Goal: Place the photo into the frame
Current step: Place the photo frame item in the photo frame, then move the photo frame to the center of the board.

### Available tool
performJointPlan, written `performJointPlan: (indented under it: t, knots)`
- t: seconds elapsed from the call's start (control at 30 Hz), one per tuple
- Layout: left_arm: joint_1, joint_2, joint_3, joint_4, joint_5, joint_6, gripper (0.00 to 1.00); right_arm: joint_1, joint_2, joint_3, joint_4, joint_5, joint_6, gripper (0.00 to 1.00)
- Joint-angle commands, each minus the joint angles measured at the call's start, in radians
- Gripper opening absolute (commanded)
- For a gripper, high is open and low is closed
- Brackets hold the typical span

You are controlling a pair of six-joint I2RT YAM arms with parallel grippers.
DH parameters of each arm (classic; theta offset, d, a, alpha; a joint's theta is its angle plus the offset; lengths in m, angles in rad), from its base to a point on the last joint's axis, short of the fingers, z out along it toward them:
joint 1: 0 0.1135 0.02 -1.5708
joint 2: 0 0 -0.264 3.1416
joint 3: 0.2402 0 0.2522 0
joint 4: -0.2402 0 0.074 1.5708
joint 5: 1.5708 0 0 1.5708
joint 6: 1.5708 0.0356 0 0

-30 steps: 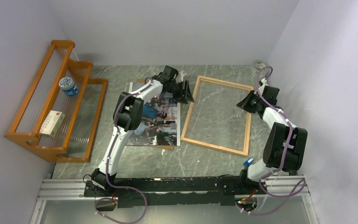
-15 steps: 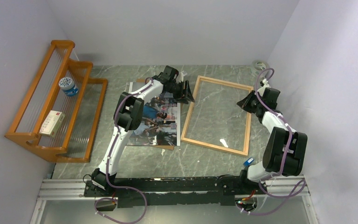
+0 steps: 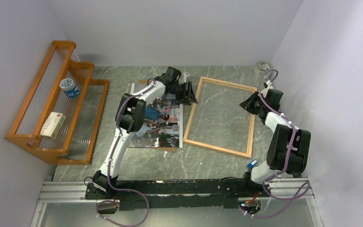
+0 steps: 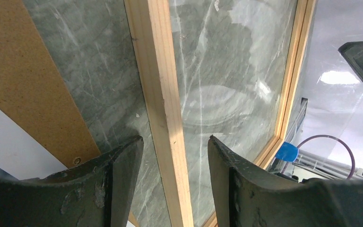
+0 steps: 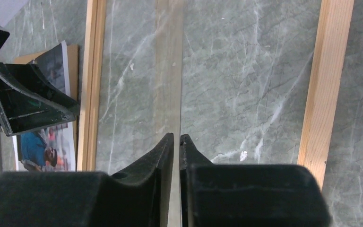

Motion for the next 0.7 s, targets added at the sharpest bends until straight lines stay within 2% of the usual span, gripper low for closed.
performJointPlan:
  t: [0.0, 0.07, 0.2, 0.27, 0.33, 0.53, 0.67]
  knots:
    - [-0.021, 0.093, -0.017, -0.104, -0.076, 0.040, 0.61, 0.004, 0.007, 0.044, 0.032, -0.012, 0.004, 0.21]
    - [-0.021, 0.094, -0.011, -0.112, -0.076, 0.042, 0.61, 0.004, 0.001, 0.048, 0.015, 0.003, 0.006, 0.37]
    - [-0.016, 0.077, -0.010, -0.117, -0.079, 0.043, 0.63, 0.003, -0.007, 0.071, -0.032, 0.038, 0.007, 0.60]
    - [-0.013, 0.070, -0.009, -0.117, -0.073, 0.041, 0.64, 0.004, -0.002, 0.091, -0.076, 0.051, 0.010, 0.76]
    - [-0.012, 0.066, -0.004, -0.119, -0.070, 0.039, 0.66, 0.005, -0.005, 0.105, -0.122, 0.116, 0.021, 0.87]
    - [-0.008, 0.069, 0.022, -0.140, -0.074, 0.040, 0.72, 0.003, -0.046, 0.127, -0.230, 0.407, 0.025, 0.99]
    - [-0.001, 0.065, 0.022, -0.148, -0.078, 0.040, 0.77, 0.004, -0.047, 0.132, -0.265, 0.524, 0.042, 0.99]
